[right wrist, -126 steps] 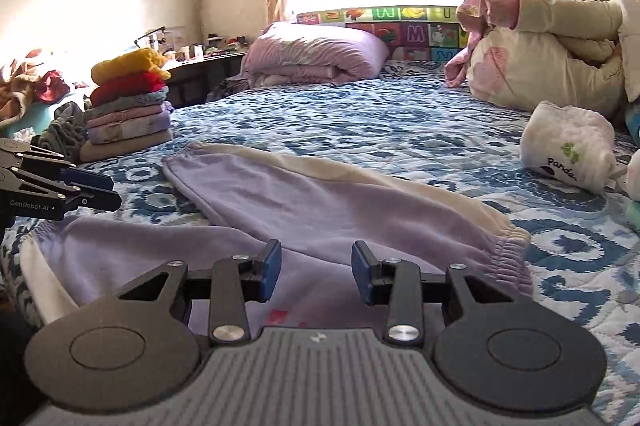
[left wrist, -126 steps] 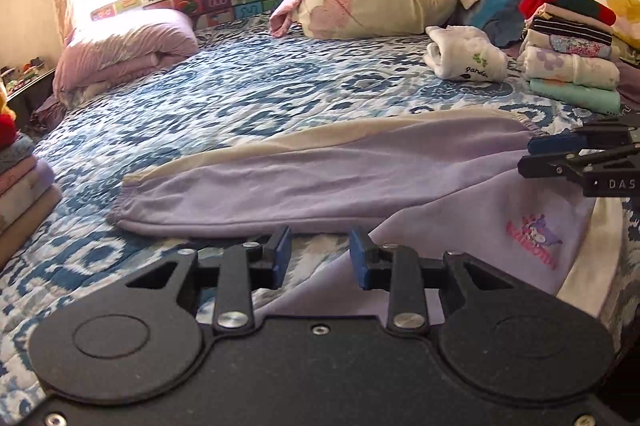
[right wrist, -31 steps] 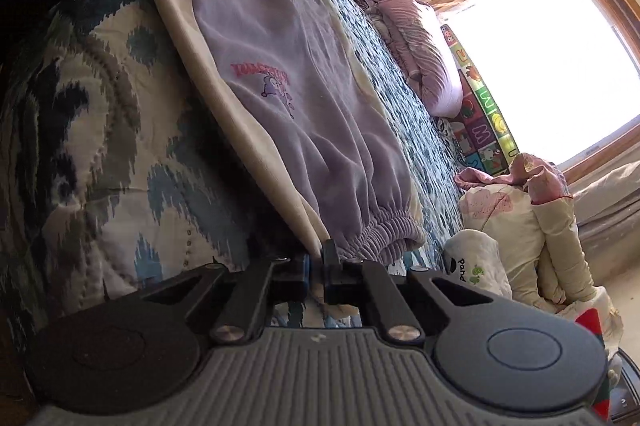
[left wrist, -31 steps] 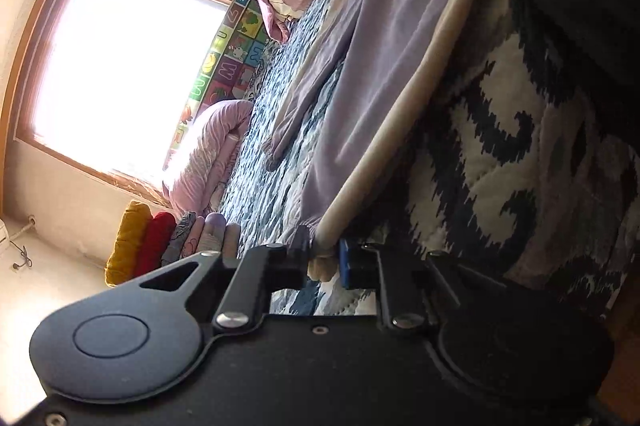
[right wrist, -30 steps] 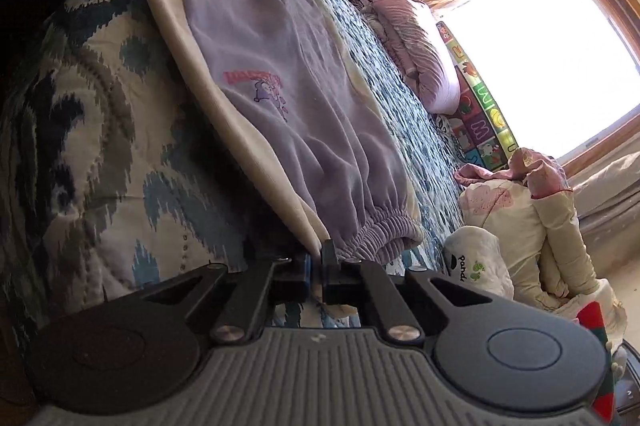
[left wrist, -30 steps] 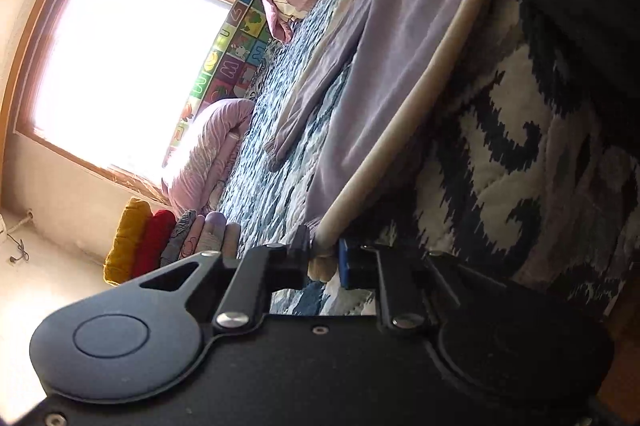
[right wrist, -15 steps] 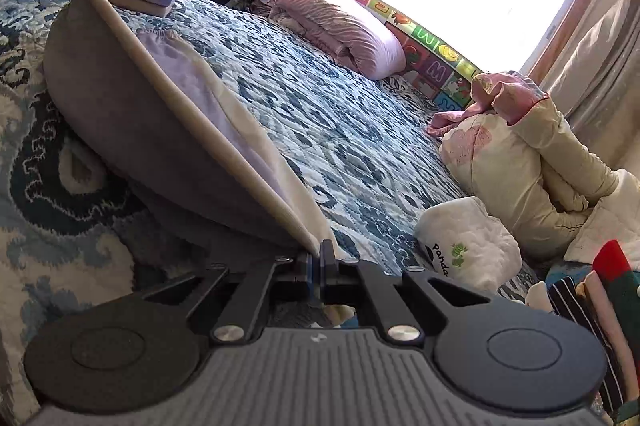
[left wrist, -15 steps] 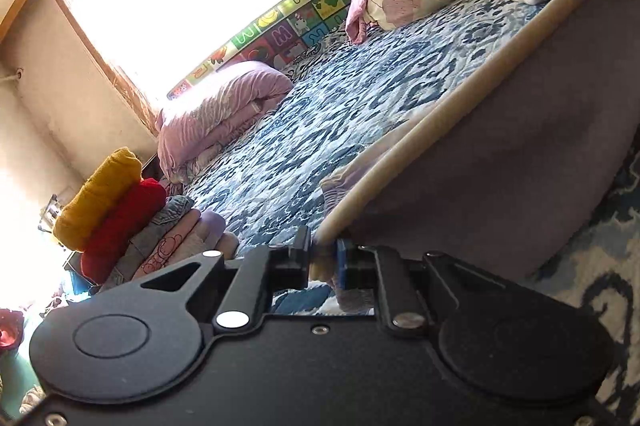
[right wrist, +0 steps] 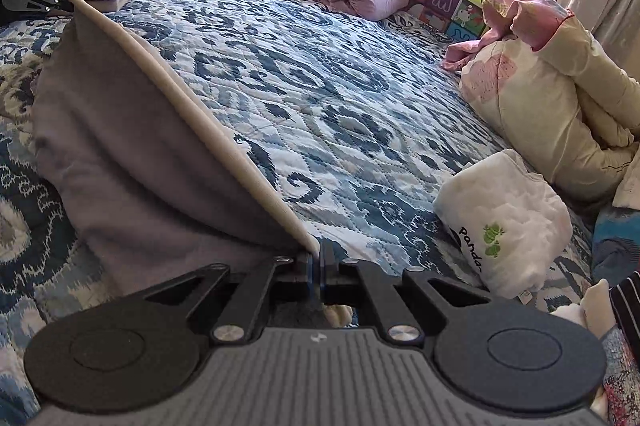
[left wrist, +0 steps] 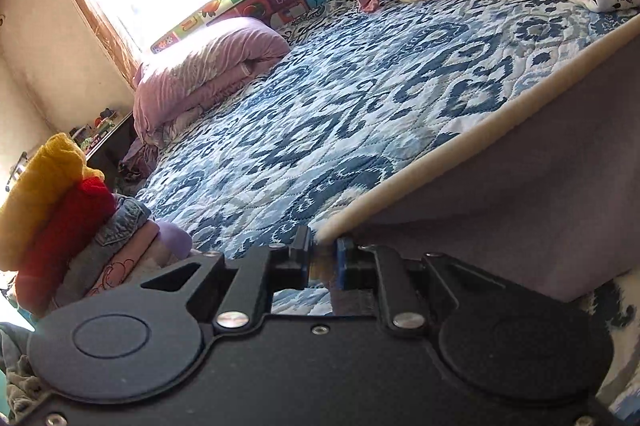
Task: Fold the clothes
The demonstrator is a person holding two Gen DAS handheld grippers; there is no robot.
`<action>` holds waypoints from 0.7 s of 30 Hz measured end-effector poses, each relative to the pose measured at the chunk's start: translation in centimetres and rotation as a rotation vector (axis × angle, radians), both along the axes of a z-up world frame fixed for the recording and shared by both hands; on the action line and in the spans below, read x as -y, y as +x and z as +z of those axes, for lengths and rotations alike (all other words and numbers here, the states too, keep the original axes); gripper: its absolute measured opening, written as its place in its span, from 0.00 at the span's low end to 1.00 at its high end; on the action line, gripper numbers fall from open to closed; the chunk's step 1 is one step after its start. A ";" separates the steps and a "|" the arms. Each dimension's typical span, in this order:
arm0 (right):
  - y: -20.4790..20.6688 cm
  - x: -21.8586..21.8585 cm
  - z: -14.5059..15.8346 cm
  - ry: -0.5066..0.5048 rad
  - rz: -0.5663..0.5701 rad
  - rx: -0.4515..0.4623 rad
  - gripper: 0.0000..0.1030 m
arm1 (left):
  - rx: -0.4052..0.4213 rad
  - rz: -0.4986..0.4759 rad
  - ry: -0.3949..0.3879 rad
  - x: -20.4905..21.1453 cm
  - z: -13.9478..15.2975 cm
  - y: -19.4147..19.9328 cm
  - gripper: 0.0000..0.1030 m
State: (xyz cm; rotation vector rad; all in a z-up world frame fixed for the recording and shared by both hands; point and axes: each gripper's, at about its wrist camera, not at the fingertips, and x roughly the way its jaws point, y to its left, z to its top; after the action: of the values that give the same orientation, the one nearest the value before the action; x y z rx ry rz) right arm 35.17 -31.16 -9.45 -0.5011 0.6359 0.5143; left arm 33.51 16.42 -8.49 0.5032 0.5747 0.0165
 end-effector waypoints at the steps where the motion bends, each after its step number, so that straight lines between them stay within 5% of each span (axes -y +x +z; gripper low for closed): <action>1: 0.5 0.0 0.1 0.004 -0.002 -0.013 0.04 | -0.012 0.003 -0.016 -0.2 0.1 0.6 0.11; 15: 5.2 0.7 -1.7 0.061 -0.089 -0.148 0.04 | -0.233 -0.012 -0.116 -1.0 -0.7 8.7 0.12; 17: 5.6 0.5 -2.0 0.055 -0.094 -0.163 0.04 | -0.222 0.026 -0.152 -1.6 -0.5 9.4 0.25; 18: 5.8 0.3 -2.1 0.045 -0.103 -0.170 0.06 | -0.194 0.062 -0.184 -2.0 -0.2 9.5 0.44; 21: 6.1 0.0 -2.5 0.026 -0.154 -0.160 0.20 | -0.098 0.152 -0.268 -3.3 0.9 8.7 0.47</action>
State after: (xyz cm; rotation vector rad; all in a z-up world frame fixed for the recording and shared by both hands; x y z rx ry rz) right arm 41.25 -31.20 -11.91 -0.3852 0.8133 0.4192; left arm 42.20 19.69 -7.63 0.1998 0.6991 0.0588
